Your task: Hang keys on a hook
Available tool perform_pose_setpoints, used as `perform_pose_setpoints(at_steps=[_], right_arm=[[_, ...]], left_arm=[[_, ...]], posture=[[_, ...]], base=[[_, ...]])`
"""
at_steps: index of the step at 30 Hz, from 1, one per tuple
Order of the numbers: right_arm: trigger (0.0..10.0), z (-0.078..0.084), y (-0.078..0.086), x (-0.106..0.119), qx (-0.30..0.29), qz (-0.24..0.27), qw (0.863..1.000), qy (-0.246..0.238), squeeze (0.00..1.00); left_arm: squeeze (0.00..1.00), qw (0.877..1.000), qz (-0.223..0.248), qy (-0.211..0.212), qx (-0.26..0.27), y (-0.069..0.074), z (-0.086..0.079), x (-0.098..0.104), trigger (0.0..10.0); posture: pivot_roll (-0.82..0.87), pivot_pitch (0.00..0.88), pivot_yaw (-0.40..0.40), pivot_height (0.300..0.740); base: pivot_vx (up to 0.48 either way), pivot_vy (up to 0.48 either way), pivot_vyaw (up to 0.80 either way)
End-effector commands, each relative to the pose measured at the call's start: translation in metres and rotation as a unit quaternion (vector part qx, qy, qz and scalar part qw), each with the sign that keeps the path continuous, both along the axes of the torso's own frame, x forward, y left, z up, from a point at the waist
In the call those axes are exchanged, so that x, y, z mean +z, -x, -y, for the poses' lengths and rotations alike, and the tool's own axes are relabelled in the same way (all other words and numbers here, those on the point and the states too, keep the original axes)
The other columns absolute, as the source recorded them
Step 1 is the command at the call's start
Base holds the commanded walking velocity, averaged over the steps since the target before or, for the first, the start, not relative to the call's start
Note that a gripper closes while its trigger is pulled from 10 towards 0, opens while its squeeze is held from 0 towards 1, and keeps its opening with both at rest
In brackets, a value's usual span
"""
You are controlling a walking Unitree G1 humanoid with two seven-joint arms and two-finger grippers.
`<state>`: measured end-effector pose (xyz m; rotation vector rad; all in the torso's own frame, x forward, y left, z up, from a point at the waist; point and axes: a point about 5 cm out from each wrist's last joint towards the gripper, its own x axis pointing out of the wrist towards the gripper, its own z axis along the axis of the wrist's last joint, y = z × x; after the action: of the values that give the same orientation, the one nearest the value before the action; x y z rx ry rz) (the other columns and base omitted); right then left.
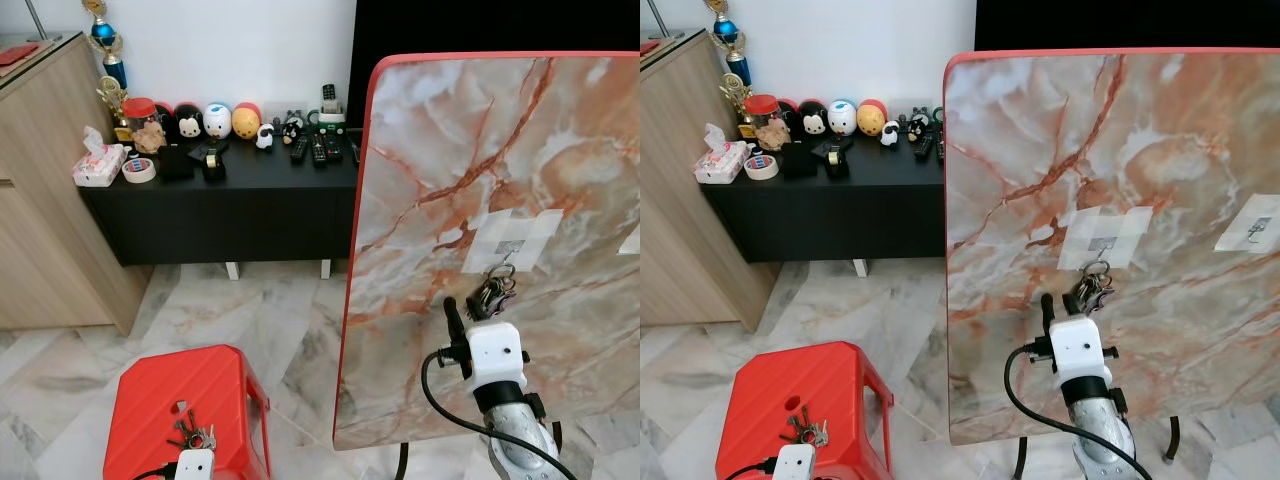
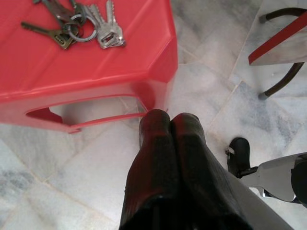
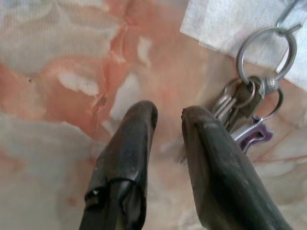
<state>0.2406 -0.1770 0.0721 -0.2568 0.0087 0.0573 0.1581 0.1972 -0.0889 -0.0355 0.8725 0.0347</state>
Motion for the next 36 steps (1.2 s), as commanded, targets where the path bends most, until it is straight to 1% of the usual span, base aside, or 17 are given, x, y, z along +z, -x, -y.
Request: perform_pose_setpoints(at_steps=[1,4,10,11,12,13,15,18,19,20,21,22,24,25,26,31,36], right_arm=[[10.0,0.004,0.002,-0.011,-0.004,-0.039,0.999,-0.017,0.0],[10.0,-0.002,0.003,-0.039,0.011,-0.124,0.991,-0.055,0.0],[10.0,-0.003,0.004,-0.077,-0.023,-0.227,0.97,-0.082,0.0],[10.0,-0.003,0.004,-0.077,-0.023,-0.227,0.97,-0.082,0.0],[10.0,-0.004,0.012,-0.102,-0.049,-0.298,0.949,-0.094,0.0],[10.0,-0.005,0.016,-0.112,-0.056,-0.326,0.939,-0.089,0.0],[10.0,-0.006,0.02,-0.119,-0.059,-0.345,0.932,-0.098,0.0],[10.0,-0.005,0.034,-0.137,-0.077,-0.397,0.907,-0.118,0.0],[10.0,-0.001,0.043,-0.145,-0.101,-0.419,0.891,-0.141,0.0],[10.0,-0.001,0.043,-0.145,-0.101,-0.419,0.891,-0.141,0.0],[10.0,0.013,0.048,-0.148,-0.154,-0.422,0.878,-0.165,0.0],[10.0,0.013,0.048,-0.148,-0.154,-0.422,0.878,-0.165,0.0],[10.0,0.027,0.06,-0.154,-0.18,-0.449,0.866,-0.124,0.0],[10.0,0.027,0.06,-0.154,-0.18,-0.449,0.866,-0.124,0.0],[10.0,0.026,0.069,-0.16,-0.178,-0.475,0.856,-0.102,0.0],[10.0,0.03,0.076,-0.162,-0.194,-0.482,0.849,-0.096,0.0],[10.0,0.031,0.08,-0.164,-0.203,-0.47,0.85,-0.121,0.0]], left_arm=[[0.0,1.0,-0.005,0.0,-0.003,0.003,0.001,-0.001,10.0],[0.0,1.0,0.002,0.001,-0.008,-0.002,0.003,0.0,10.0],[0.0,1.0,0.009,0.0,-0.007,-0.006,0.002,0.002,10.0],[0.0,1.0,0.009,0.0,-0.007,-0.006,0.002,0.002,10.0],[0.0,1.0,0.01,-0.001,-0.007,-0.007,0.002,0.003,10.0],[0.0,1.0,0.01,-0.002,-0.007,-0.007,0.002,0.003,10.0],[0.0,1.0,0.01,-0.002,-0.007,-0.007,0.002,0.003,10.0],[0.0,1.0,0.012,-0.003,-0.004,-0.007,0.0,0.003,10.0],[0.0,1.0,0.011,-0.004,-0.001,-0.007,-0.002,0.003,10.0],[0.0,1.0,0.011,-0.004,-0.001,-0.007,-0.002,0.003,10.0],[0.0,1.0,0.012,-0.006,0.0,-0.006,-0.004,0.004,10.0],[0.0,1.0,0.012,-0.006,0.0,-0.006,-0.004,0.004,10.0],[0.0,1.0,0.008,-0.009,-0.005,-0.006,-0.006,0.004,10.0],[0.0,1.0,0.008,-0.009,-0.005,-0.006,-0.006,0.004,10.0],[0.0,1.0,0.005,-0.01,-0.008,-0.005,-0.006,0.003,10.0],[0.0,1.0,0.006,-0.013,-0.013,-0.005,-0.006,0.003,10.0],[0.0,1.0,0.005,-0.016,-0.012,-0.006,-0.009,0.004,10.0]], posture=[[-0.03,0.0,-0.039,0.74],[-0.04,0.0,-0.039,0.74],[-0.03,0.0,-0.033,0.74],[-0.03,0.0,-0.033,0.74],[-0.03,0.0,-0.028,0.74],[-0.03,0.0,-0.028,0.74],[-0.03,0.0,-0.028,0.74],[-0.01,0.0,-0.025,0.74],[-0.01,0.0,-0.024,0.74],[-0.01,0.0,-0.024,0.74],[0.0,0.0,-0.019,0.74],[0.0,0.0,-0.019,0.74],[-0.03,0.0,0.004,0.74],[-0.03,0.0,0.004,0.74],[-0.01,0.0,-0.001,0.74],[0.01,0.0,-0.004,0.74],[-0.01,0.0,0.004,0.74]], base=[[0.0,0.0,0.0],[0.0,0.0,0.0],[0.0,0.0,0.0],[0.0,0.0,0.0],[0.0,0.0,0.0],[0.0,0.0,0.0],[0.0,0.0,0.0],[0.0,0.0,0.0],[0.0,0.0,0.0],[0.0,0.0,0.0],[0.0,0.0,0.0],[0.0,0.0,0.0],[0.0,0.0,0.0],[0.0,0.0,0.0],[0.0,0.0,0.0],[0.0,0.0,0.0],[0.0,0.0,0.0]])
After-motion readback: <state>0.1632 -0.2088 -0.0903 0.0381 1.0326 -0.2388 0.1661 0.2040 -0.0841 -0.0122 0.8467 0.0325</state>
